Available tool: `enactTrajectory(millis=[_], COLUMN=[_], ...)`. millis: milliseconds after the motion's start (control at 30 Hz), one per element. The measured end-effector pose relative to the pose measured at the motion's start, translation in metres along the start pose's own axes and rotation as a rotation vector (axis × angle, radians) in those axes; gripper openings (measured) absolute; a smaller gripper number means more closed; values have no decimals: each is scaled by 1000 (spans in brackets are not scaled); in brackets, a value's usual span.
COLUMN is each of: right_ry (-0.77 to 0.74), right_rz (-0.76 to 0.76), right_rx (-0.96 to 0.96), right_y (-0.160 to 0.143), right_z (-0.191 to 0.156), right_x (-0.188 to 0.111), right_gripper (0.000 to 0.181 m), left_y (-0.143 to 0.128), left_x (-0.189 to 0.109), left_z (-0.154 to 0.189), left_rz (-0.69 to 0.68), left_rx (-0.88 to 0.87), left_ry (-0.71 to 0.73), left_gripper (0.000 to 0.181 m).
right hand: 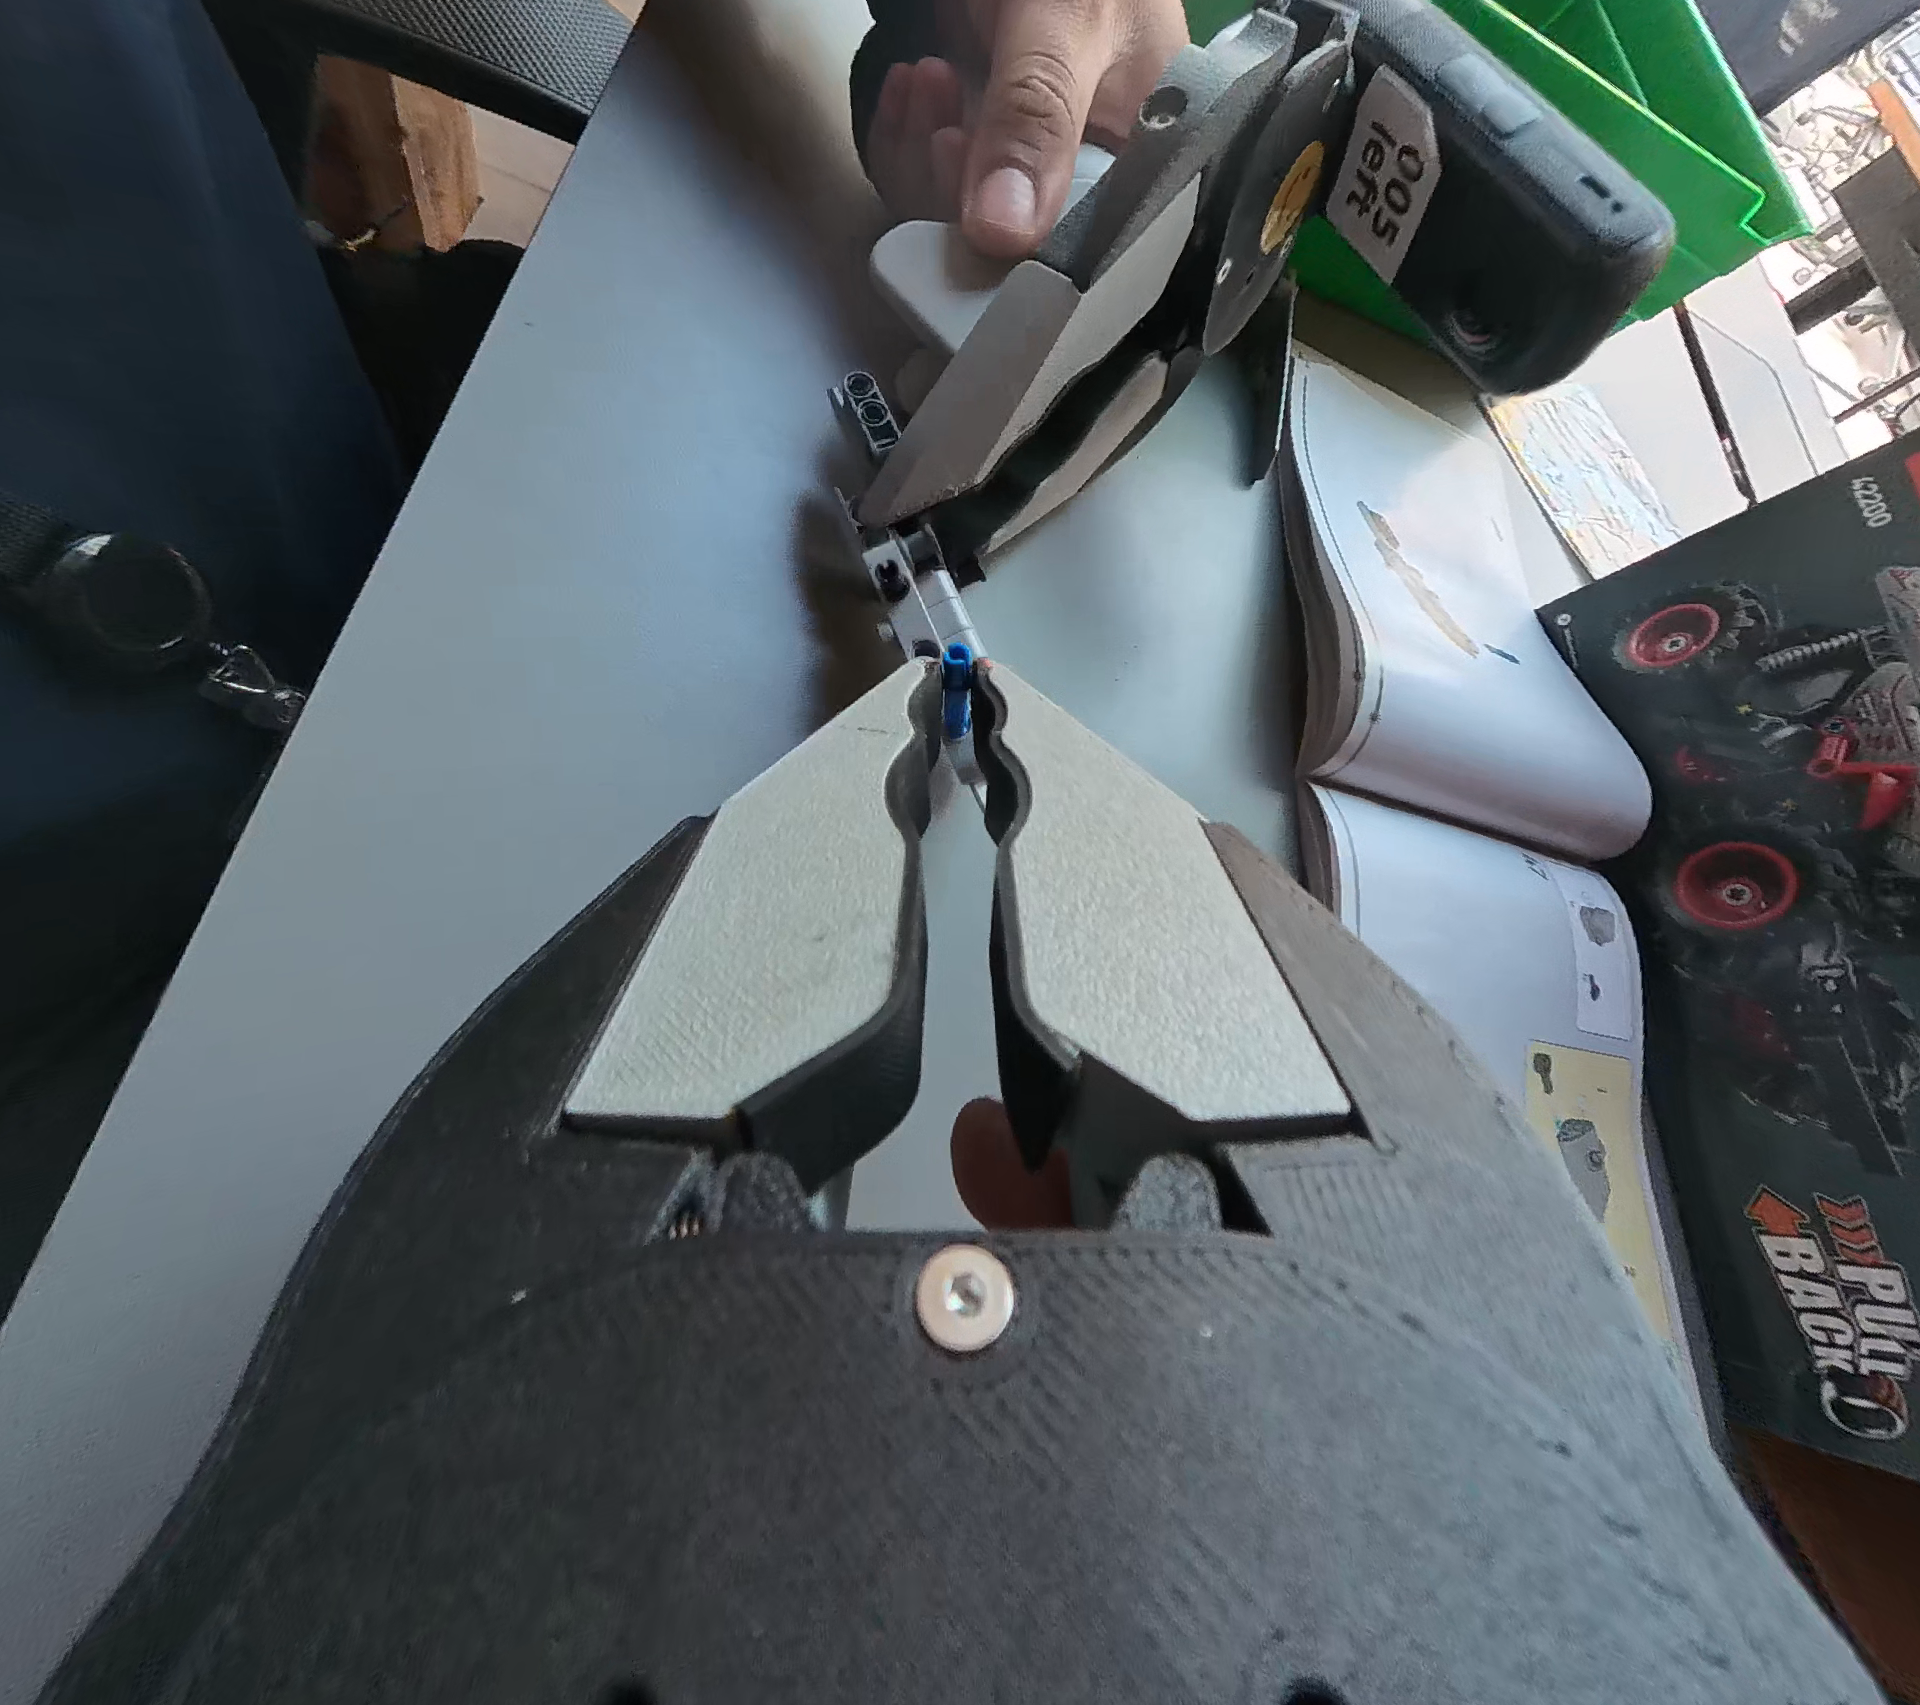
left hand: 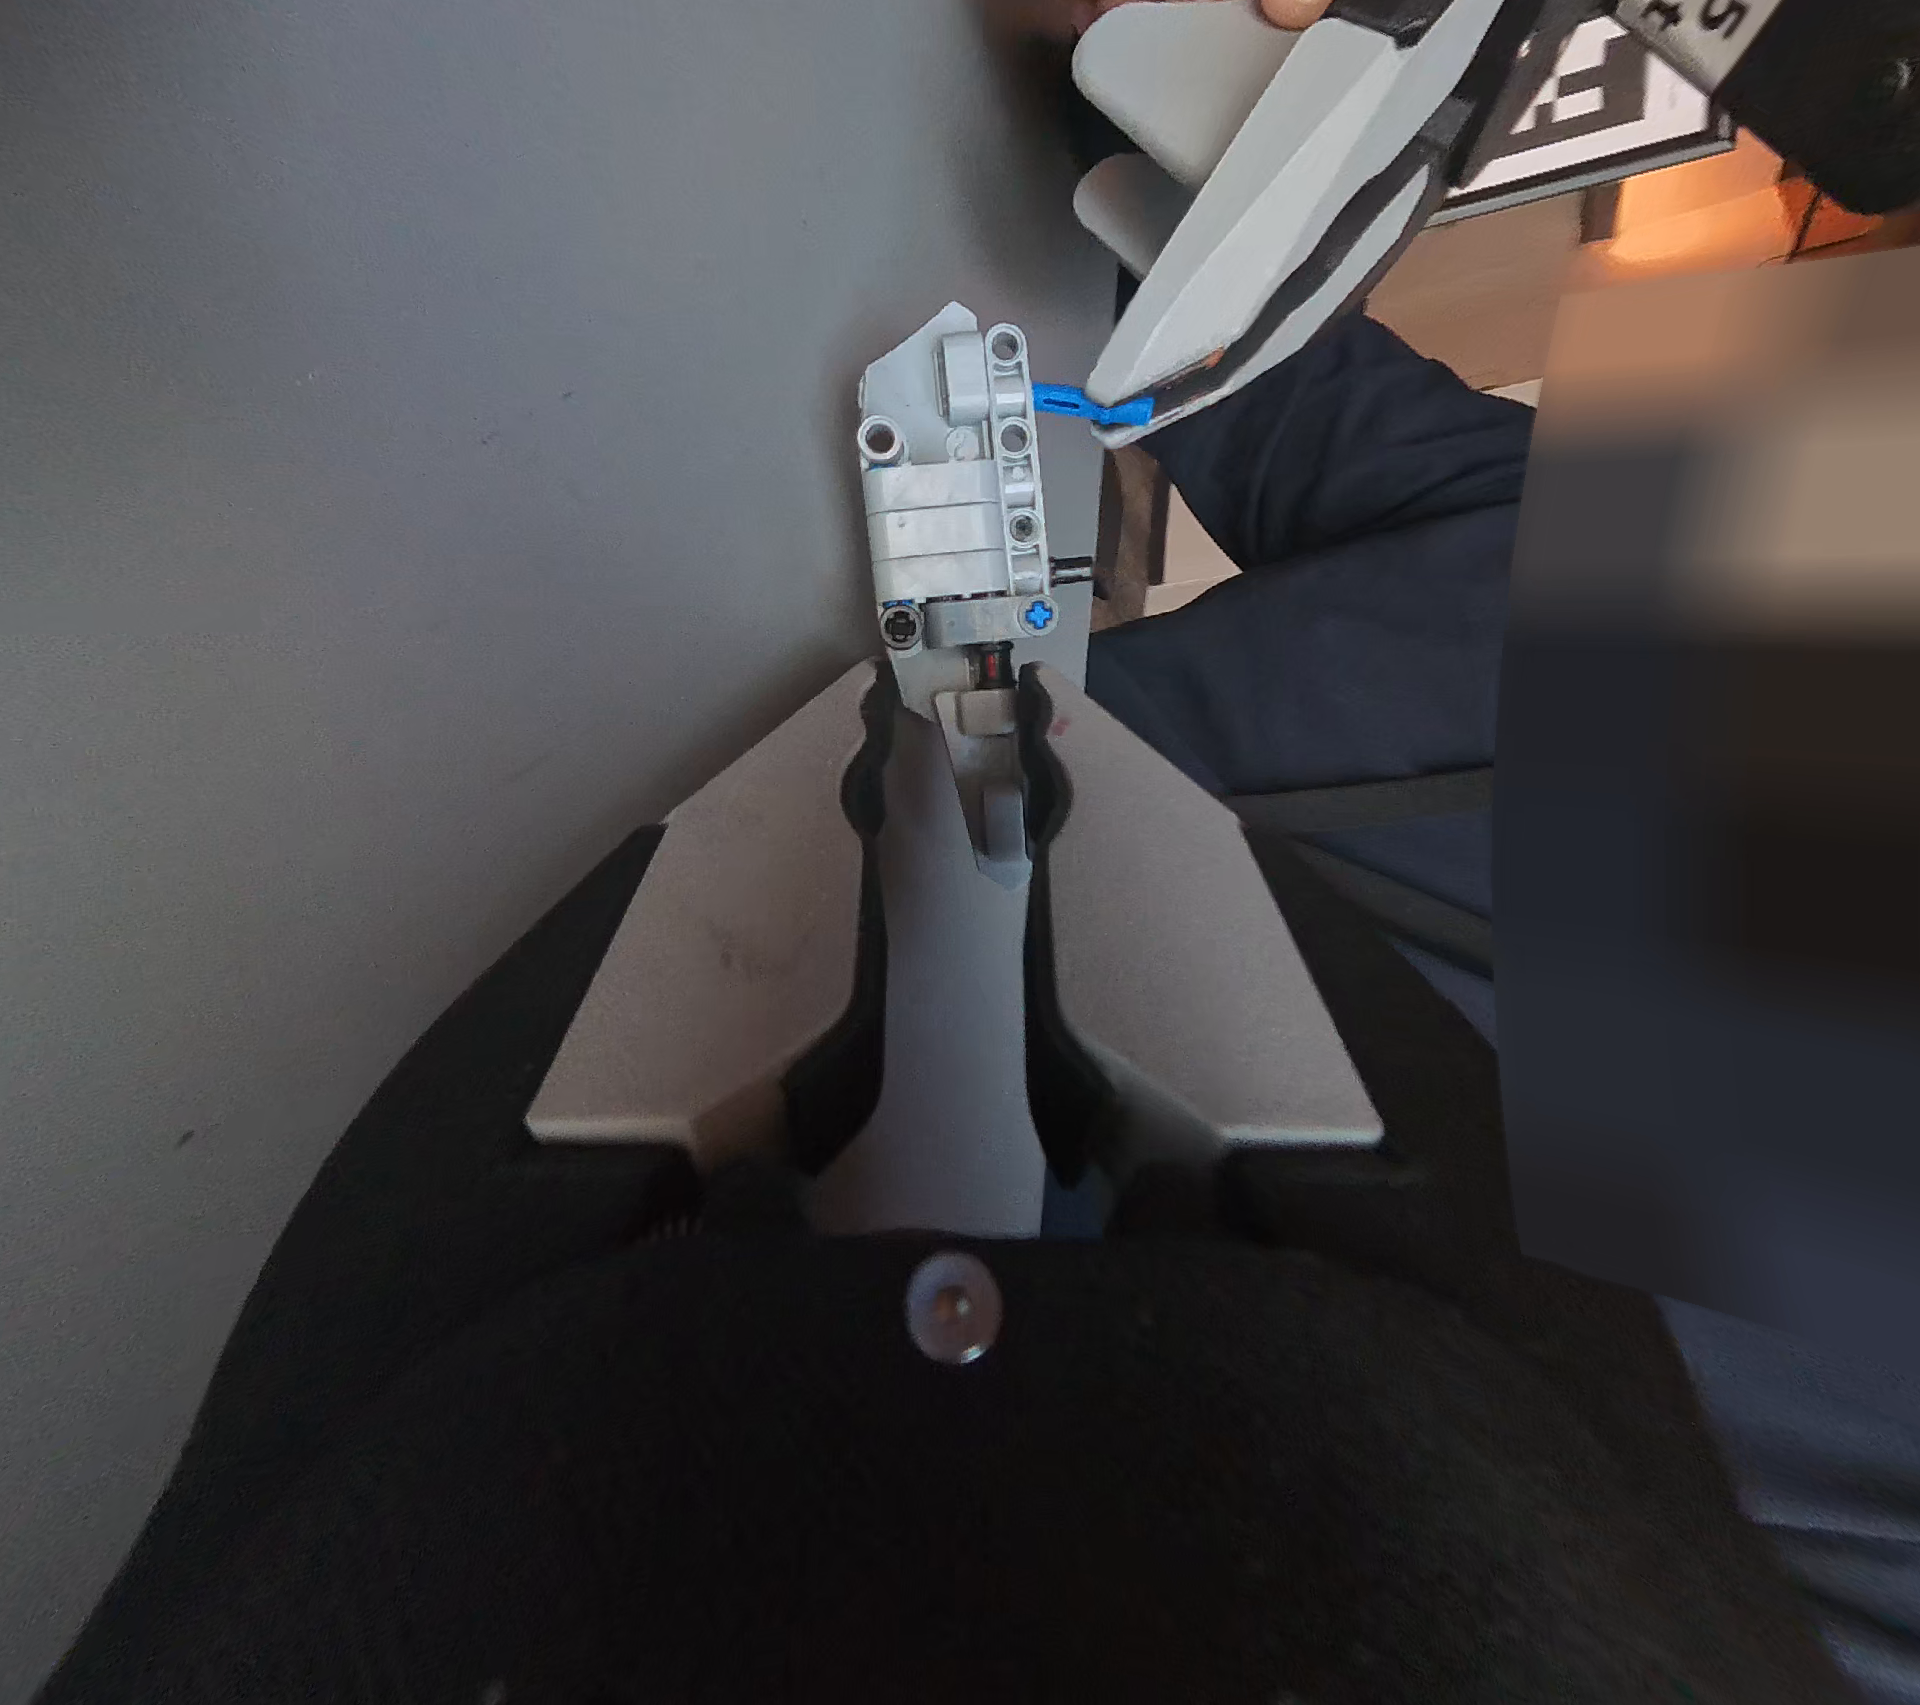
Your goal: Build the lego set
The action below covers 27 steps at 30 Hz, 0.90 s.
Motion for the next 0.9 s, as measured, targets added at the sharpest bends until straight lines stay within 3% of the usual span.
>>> enactTrajectory(millis=[300, 533, 667, 900], right_ry=[-30, -73, -73, -167], right_rz=[-44, 27, 168, 385], right_rx=[58, 144, 186, 41], right_y=[-18, -10, 15, 48], right_z=[9, 15, 11, -1], right_x=[-6, -18, -29, -55], right_gripper=[2, 2, 2, 2], left_y=[10, 27, 40, 46], left_x=[-16, -28, -5, 29], left_z=[-9, 14, 31, 72], left_rz=[32, 165, 139, 98], left_rx=[136, 322, 448, 493], left_ry=[250, 380, 349, 33], left_gripper=[26, 29, 29, 15])
Point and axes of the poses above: each gripper's, where its closed fingertips meet, x out along the fingers, y out of its top, z = x × y across the jaws, the point moved 1 cm from there along -x, back along the fingers
